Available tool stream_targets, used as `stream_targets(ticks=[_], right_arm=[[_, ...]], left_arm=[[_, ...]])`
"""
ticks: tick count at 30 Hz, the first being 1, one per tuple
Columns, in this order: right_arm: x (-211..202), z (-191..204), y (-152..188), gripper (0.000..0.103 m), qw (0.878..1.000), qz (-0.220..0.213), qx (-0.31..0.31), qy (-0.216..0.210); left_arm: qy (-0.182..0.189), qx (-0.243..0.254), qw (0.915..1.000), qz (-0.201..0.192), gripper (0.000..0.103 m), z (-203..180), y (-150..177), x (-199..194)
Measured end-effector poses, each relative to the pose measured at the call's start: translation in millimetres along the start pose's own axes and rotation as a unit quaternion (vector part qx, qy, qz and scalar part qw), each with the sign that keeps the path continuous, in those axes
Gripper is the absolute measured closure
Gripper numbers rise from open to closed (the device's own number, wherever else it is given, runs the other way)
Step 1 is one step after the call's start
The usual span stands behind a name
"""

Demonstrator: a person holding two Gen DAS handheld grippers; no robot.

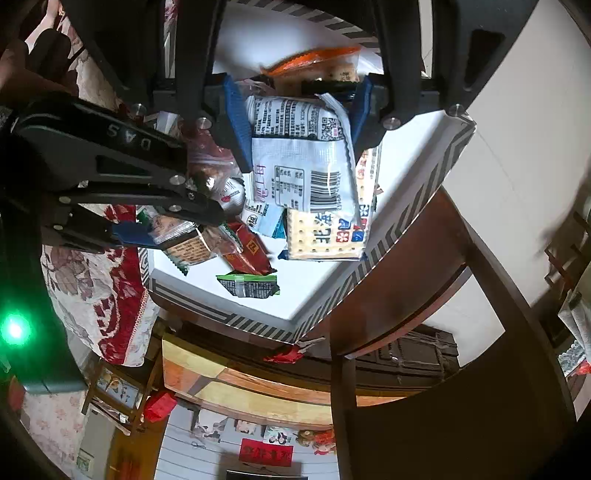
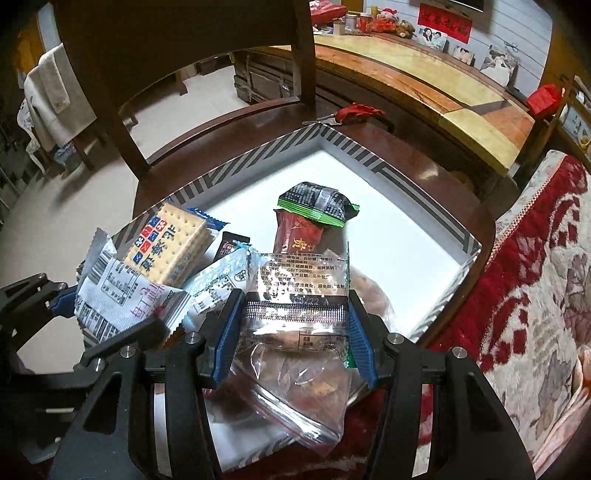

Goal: Organize snacks

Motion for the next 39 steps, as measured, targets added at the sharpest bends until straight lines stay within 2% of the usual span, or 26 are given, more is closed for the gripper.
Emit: stream_targets(ticks=[4,5,7,16,21,30,39], right_arm=[[-1.8,2.5,-1.0,0.044,1.0,-0.005,0.002,-0.007],[-2.5,2.7,-0.7,0.044,1.0,-0.004,0.005,-0.009],[-5.3,3.1,0.0,0.044,1.0,-0.008,0.008,-0.011],[-33.4,-1.0,8.7,0.044,0.999,-0.038,0.028,-0.023],[-54.5,-11.4,24.7,0.044,0.997,-0.056,0.053,-0.028],[-94.5,-25.9,63.8,0.044,0.991,-0.1,0.085,-0.02],[-107.7,-35.0,96.9,0.044,0.991,-0.096,0.097,-0.016]], left_arm=[[-0.007,-0.003,1.0,0.001,0.047,0.6,1.0,0.4],[-0.009,-0.003,1.0,0.001,0.045,0.7,1.4,0.6],[-0.012,-0.004,0.9999,0.003,0.033,0.9,2.2,1.2],[-0.022,-0.008,0.9997,-0.004,0.017,1.0,7.0,-5.3],[-0.037,0.004,0.999,-0.022,0.012,-0.7,7.3,-18.7],[-0.043,0.022,0.9974,-0.053,0.006,-17.3,4.6,-45.8],[-0.037,0.032,0.9973,-0.056,0.005,-37.2,9.4,-58.4]])
Point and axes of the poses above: each gripper's, at about its wrist camera, not at the fingertips, and x roughly the way its jaws point, z to its left, y to its underside, the point moved 9 cm from there along x, roughly the way its jaws point, and after that the axes turned 6 degrees about x, right-handed, at the moved point
